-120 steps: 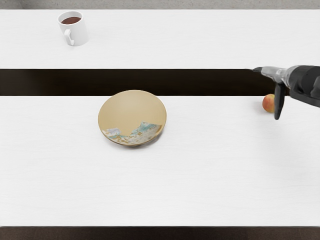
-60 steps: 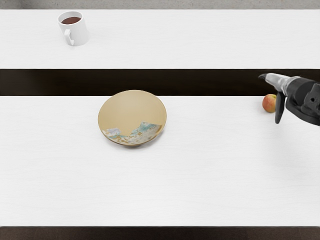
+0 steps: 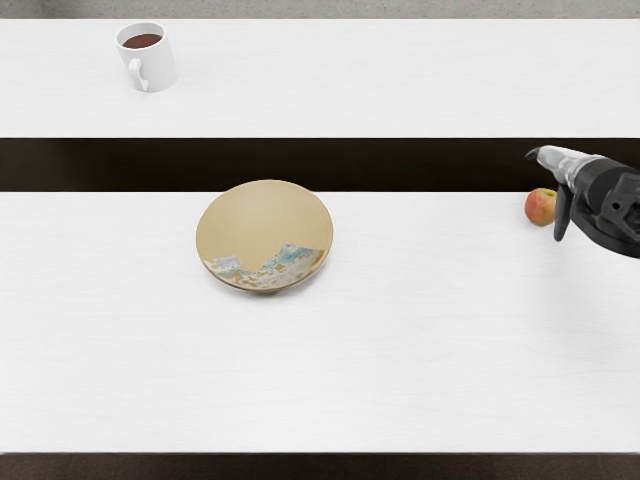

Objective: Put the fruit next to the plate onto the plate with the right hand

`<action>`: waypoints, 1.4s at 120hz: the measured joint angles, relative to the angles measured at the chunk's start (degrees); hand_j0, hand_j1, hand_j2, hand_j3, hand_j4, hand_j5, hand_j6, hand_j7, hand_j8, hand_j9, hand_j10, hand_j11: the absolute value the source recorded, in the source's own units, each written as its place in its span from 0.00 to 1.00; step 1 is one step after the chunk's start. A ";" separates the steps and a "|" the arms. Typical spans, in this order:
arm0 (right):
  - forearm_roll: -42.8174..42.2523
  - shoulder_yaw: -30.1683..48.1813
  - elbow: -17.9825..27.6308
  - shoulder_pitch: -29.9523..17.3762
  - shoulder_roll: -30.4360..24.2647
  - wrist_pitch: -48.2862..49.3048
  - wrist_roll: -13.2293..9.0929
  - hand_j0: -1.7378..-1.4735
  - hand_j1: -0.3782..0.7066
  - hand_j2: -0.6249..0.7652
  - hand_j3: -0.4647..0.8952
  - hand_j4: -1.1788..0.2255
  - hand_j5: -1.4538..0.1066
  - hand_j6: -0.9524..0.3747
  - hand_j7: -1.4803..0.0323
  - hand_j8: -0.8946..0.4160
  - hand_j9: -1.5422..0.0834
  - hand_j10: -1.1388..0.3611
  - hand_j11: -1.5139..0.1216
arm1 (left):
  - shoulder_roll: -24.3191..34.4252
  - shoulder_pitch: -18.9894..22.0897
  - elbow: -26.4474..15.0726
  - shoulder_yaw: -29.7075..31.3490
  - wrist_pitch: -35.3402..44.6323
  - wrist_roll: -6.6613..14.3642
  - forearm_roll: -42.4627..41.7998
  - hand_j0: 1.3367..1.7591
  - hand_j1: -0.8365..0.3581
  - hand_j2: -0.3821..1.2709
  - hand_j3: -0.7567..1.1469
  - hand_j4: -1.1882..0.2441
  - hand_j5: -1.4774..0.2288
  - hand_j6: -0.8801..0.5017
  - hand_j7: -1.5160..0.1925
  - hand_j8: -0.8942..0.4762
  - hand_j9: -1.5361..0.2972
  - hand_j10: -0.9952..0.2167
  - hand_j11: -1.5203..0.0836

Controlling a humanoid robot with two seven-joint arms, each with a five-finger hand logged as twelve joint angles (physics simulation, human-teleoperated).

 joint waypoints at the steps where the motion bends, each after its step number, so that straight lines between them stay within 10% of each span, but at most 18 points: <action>1: -0.02 0.00 -0.01 -0.02 0.10 -0.03 0.00 0.30 0.17 0.43 0.34 0.74 0.82 0.62 0.87 0.58 0.85 0.67 0.82 | 0.00 -0.02 0.00 0.00 0.00 0.00 0.00 0.76 0.99 0.23 0.40 0.83 0.87 0.64 0.89 0.65 0.84 0.82 0.95; 168: -1.88 0.39 -5.67 -1.95 3.79 -3.06 0.00 0.30 0.36 0.41 0.34 0.62 0.68 0.48 0.72 0.45 0.70 0.55 0.68 | 0.00 -0.03 0.00 0.00 0.00 0.00 0.00 0.76 0.99 0.23 0.40 0.83 0.87 0.64 0.89 0.65 0.84 0.82 0.95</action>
